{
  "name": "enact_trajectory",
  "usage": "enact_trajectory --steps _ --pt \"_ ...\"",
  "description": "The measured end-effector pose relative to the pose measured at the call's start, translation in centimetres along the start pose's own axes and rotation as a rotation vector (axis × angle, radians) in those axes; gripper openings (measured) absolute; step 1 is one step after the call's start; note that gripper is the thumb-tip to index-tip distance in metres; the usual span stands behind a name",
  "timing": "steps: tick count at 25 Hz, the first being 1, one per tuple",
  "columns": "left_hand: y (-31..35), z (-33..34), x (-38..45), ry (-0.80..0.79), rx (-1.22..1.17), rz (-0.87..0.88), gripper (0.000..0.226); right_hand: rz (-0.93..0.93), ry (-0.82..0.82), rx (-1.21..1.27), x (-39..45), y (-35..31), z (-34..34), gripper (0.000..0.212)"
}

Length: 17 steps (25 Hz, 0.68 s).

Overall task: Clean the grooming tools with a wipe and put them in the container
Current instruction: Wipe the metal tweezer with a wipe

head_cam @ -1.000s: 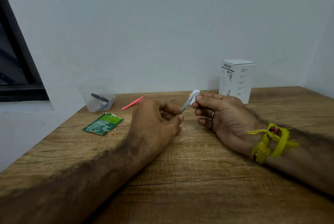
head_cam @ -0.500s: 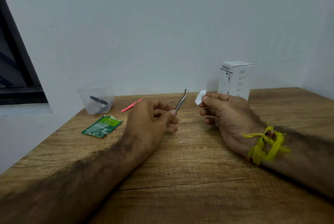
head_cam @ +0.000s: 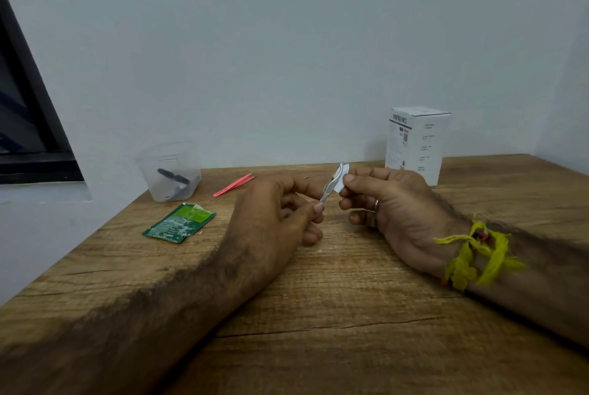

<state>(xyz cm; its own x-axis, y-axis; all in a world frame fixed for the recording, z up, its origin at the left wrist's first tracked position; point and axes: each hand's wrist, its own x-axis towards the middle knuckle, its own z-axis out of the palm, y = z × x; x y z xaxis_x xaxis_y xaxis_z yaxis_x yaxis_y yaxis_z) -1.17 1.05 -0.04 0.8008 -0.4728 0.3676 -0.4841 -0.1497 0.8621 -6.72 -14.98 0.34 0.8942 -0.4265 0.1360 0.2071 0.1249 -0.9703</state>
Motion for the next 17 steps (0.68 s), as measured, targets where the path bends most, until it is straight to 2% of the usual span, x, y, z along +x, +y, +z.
enact_trajectory --steps 4,7,11,17 --pt "0.01 -0.09 -0.21 -0.071 -0.074 -0.077 0.018 0.001 -0.069 -0.011 0.07 -0.01 -0.25 0.007" --pt "-0.04 -0.07 -0.02 -0.041 -0.14 -0.137 0.014 -0.016 -0.143 -0.072 -0.09 0.07 -0.3 0.01" --pt "0.2 -0.07 -0.17 0.007 -0.16 -0.118 0.012 -0.065 -0.171 -0.122 -0.43 0.21 0.03 0.015" --pt "0.16 0.02 -0.04 0.066 -0.227 -0.098 0.011 -0.08 -0.185 -0.064 -0.46 0.33 0.08 0.009"
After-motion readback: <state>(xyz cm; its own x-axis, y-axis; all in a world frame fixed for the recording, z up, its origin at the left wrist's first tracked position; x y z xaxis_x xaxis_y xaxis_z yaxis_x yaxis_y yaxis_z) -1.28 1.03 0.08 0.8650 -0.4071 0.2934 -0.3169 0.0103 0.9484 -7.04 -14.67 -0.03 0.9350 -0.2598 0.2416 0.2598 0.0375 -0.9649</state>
